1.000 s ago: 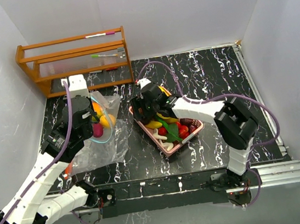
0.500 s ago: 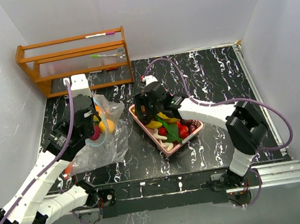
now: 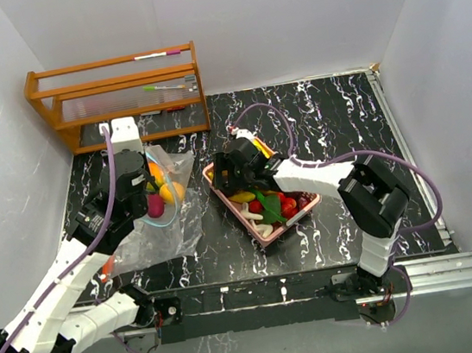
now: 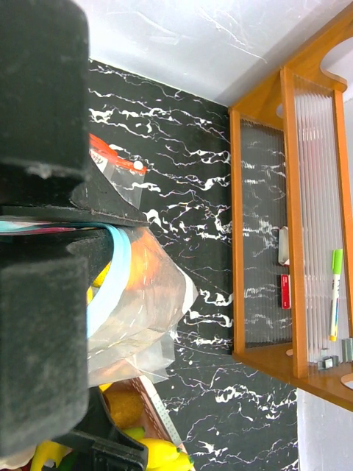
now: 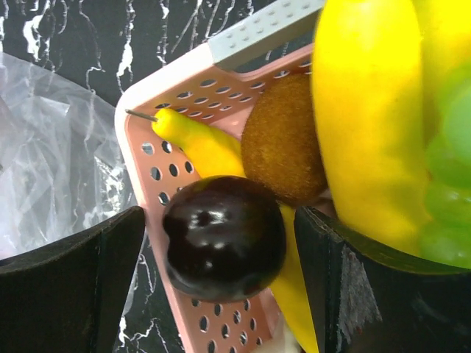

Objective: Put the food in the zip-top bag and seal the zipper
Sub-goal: Pick up the fake fruit from the bin.

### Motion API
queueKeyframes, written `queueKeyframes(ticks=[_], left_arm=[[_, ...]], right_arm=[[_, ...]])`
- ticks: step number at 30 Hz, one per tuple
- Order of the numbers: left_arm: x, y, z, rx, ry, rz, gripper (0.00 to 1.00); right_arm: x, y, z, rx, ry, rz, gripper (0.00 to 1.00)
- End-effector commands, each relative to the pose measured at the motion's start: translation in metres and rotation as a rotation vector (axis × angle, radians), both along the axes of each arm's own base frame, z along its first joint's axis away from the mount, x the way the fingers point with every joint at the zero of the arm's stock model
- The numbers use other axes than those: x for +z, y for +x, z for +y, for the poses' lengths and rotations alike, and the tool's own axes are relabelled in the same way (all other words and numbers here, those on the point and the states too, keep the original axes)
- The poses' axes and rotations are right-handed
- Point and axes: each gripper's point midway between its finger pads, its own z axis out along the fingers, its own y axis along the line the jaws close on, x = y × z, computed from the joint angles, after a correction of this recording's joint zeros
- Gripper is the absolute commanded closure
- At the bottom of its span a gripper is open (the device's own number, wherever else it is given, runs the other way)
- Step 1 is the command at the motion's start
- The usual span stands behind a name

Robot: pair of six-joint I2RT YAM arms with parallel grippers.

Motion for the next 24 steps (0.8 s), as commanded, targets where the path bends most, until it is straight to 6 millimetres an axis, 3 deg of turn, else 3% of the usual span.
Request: queueKeyframes(ticks=[1,7,11,14,22,24], left_arm=[[0.006,-0.005,0.006,0.011,-0.015,-0.026,1.00],[0.006,-0.005,0.008,0.015,-0.012,-0.028,1.00],[0.004,-0.006,0.007,0.013,-0.013,-0.027,1.00],[0.004,-0.005,0.007,0.012,-0.014,-0.025,1.00],[0.004,-0.005,0.006,0.010,-0.020,-0.026,1.00],[0.004,-0.005,0.006,0.009,-0.019,-0.024,1.00]], right_arm=[[-0.008,0.002,0.008,-0.038,0.057,0.022,0.15],[-0.016,-0.008,0.003,-0.052,0.074,0.046,0.17],[-0.013,-0.008,-0.002,-0.065,0.068,0.032,0.39],[0.010,-0.003,-0.005,-0.076,0.083,-0.024,0.54],[0.048,0.003,-0.013,-0.079,0.088,-0.123,0.55],[0.065,0.003,-0.013,-0.068,0.109,-0.156,0.55]])
